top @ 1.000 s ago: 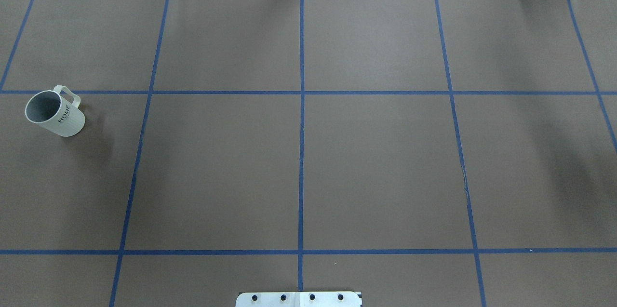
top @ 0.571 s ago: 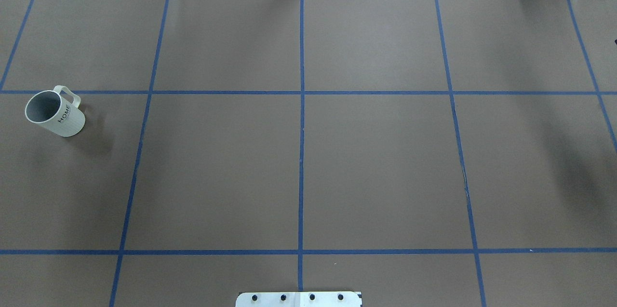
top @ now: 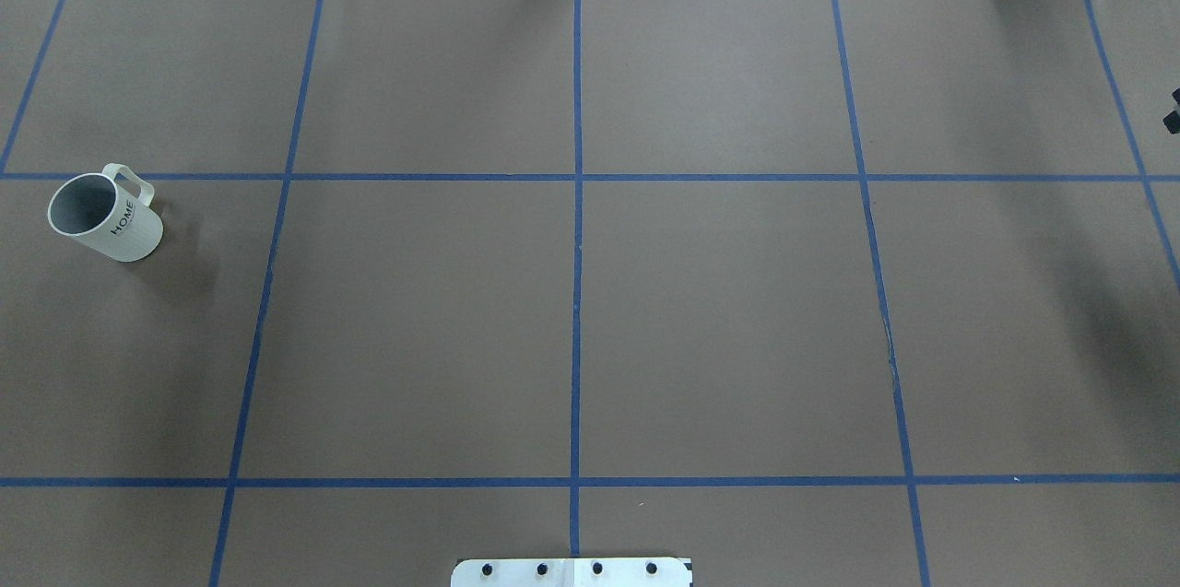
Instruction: Left arm hands cup to right arm to dump lemon
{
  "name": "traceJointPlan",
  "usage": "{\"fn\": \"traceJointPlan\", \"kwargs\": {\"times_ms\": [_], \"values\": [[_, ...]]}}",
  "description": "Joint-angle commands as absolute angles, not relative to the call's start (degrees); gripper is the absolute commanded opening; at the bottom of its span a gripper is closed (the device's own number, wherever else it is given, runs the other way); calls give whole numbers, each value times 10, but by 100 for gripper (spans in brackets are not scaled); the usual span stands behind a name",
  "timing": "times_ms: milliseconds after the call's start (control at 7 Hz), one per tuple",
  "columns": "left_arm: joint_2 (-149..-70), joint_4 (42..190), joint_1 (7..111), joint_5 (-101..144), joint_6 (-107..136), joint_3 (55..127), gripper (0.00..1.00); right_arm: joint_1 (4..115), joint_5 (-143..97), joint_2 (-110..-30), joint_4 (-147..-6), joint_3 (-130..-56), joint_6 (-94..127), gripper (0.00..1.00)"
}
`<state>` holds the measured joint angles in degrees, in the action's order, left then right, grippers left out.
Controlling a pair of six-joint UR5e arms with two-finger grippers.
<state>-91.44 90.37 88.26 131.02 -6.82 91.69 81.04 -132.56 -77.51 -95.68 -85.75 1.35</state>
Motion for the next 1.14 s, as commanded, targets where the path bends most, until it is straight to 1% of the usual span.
{"fn": "traceJointPlan", "kwargs": {"times_ms": [0, 1000], "values": [[-911, 900, 883, 1310, -61, 910, 100, 811, -1329, -780, -956, -863, 11, 100], [-909, 912, 883, 1294, -64, 918, 100, 811, -1328, -786, -955, -867, 9, 100]]}}
